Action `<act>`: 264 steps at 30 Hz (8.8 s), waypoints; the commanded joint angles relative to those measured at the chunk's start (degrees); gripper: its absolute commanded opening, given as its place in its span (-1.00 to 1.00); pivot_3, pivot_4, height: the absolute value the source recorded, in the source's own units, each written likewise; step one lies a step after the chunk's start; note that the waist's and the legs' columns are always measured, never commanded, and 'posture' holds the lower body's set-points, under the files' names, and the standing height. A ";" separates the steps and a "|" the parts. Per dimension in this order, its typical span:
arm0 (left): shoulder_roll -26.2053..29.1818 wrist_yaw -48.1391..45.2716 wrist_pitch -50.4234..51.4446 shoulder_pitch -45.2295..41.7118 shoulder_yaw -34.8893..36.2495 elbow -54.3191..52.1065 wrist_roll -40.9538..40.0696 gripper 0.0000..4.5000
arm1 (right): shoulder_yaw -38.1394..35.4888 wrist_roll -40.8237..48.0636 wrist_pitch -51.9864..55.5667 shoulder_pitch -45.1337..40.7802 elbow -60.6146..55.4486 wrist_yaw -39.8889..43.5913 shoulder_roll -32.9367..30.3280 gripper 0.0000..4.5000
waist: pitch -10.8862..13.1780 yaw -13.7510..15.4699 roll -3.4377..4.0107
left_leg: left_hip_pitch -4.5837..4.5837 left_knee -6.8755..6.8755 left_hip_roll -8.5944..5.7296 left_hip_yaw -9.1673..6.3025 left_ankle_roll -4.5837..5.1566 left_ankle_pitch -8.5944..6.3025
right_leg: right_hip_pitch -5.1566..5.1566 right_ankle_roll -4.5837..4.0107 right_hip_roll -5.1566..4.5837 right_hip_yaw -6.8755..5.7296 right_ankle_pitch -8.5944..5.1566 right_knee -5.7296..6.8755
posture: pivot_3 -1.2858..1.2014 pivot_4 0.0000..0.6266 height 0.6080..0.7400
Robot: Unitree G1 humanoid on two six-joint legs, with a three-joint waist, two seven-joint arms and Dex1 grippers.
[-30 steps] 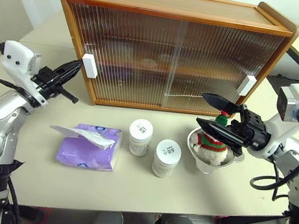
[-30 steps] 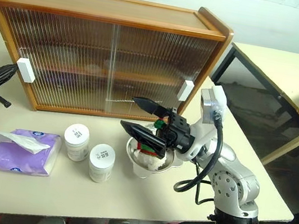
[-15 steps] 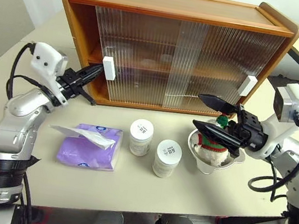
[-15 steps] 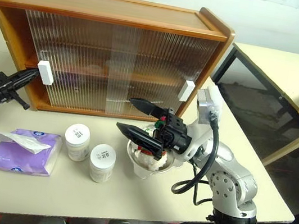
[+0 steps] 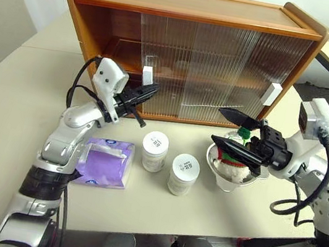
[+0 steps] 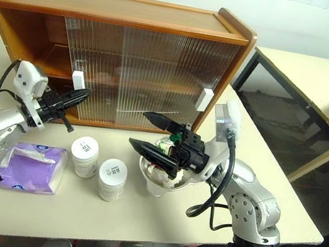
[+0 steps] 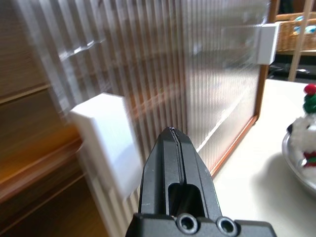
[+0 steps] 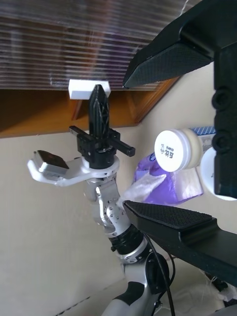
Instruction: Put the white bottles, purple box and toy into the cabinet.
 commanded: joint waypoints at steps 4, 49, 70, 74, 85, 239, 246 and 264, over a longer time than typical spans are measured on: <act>-2.38 -1.48 -0.47 -2.51 -3.83 1.78 2.13 -0.99 | -0.45 -0.99 -1.87 0.90 0.36 0.40 -0.35 1.00 | 0.00 -0.34 0.00 | -0.02 0.06 -0.01 0.00 0.00 0.00 | 0.03 0.17 0.00 0.01 -0.03 -0.02 | -0.06 -1.00 1.00; -1.36 -0.45 -0.85 -3.25 -4.24 0.65 5.84 -0.99 | 1.98 -2.93 -4.58 1.41 1.20 -0.02 1.96 1.00 | -0.04 -1.15 0.07 | -0.04 0.13 -0.05 -0.06 0.06 -0.02 | 0.09 0.22 0.00 0.03 -0.03 -0.05 | -0.06 -1.00 1.00; 21.66 -4.28 40.33 14.75 33.58 -15.56 -27.50 0.31 | 1.40 -4.77 -6.22 -2.93 7.59 3.96 -0.76 1.00 | -0.13 -1.59 0.27 | 0.00 -0.24 -0.01 -0.06 0.04 -0.05 | -0.14 -0.64 -0.03 0.04 0.07 0.00 | -0.02 -1.00 1.00; 28.41 -9.58 44.36 29.39 38.99 -12.27 -24.20 0.97 | 1.55 -5.54 -6.64 -3.48 8.82 5.19 -1.02 1.00 | -0.25 -1.40 0.50 | -0.01 -0.38 0.14 -0.11 0.07 -0.10 | -0.65 -0.98 -0.04 -0.03 -0.04 0.06 | -0.01 -1.00 1.00; 28.57 -12.22 48.11 38.02 35.32 -10.33 -24.41 0.99 | 1.47 -6.55 -8.41 -2.92 8.41 9.61 -2.82 1.00 | -0.33 -0.46 0.60 | -0.05 -0.24 0.18 -0.10 0.05 -0.21 | -0.74 -1.72 -0.08 -0.13 -0.25 0.08 | -0.02 -1.00 1.00; 12.11 -6.22 13.27 9.43 16.55 -7.73 -10.79 -0.14 | 2.90 -14.10 -14.93 0.92 12.55 14.21 -4.76 1.00 | -0.22 -0.71 -0.04 | -0.04 -0.22 -0.65 -0.31 -0.29 0.21 | 0.34 0.12 -0.76 0.05 0.19 -0.89 | -0.04 -1.00 1.00; 15.67 -16.39 4.25 22.53 10.37 -8.15 -6.06 0.99 | 4.22 -14.79 -14.83 0.78 12.19 15.59 -5.31 1.00 | -0.33 -0.39 0.10 | -0.01 -0.14 -0.65 -0.52 0.33 -0.15 | 0.09 -0.72 -0.78 -0.06 -0.15 -0.87 | -0.03 -1.00 1.00; 9.16 -15.09 -0.80 18.45 -9.54 -0.99 8.32 0.99 | 4.77 -14.20 -12.18 -0.88 10.10 15.02 -6.11 1.00 | -0.62 -0.16 0.59 | -0.06 -0.06 -0.67 -0.51 0.30 -0.13 | 0.09 -0.95 -0.77 -0.18 -0.04 -0.82 | -0.04 -1.00 1.00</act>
